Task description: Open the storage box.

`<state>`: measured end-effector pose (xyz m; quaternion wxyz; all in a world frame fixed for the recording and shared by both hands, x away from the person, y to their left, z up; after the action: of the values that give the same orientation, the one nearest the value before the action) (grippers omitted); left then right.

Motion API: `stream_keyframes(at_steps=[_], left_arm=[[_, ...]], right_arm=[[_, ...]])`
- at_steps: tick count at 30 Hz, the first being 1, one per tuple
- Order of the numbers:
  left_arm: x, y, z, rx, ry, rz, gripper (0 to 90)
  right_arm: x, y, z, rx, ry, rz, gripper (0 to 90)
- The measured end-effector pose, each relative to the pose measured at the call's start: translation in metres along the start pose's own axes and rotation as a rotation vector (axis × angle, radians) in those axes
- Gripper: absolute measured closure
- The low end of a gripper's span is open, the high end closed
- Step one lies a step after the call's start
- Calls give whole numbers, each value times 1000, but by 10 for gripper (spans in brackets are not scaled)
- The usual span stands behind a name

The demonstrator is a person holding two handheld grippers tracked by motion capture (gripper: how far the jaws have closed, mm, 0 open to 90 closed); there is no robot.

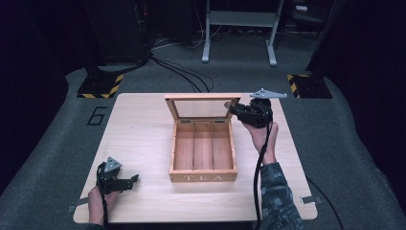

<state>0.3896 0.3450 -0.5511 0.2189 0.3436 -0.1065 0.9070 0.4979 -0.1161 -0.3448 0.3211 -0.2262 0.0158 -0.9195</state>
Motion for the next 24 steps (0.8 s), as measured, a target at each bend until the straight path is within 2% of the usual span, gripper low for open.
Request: stream_keyframes(at_steps=[24], left_arm=[[1,0,0,1,-9,-7,103]], right_arm=[[0,1,2,5,-10,-3,691]])
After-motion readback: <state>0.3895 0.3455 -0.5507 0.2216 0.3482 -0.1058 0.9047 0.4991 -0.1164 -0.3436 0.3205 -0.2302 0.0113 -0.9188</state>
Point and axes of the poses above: each handheld gripper's, and its own axes: x roughly backward along the jaws, z roughly out of its top, y roughly to its right, the point moved 3 cm from there along -x, roughly forward along the jaws, and after that the axes turned 2 degrees about -x, right-handed, at the moved point
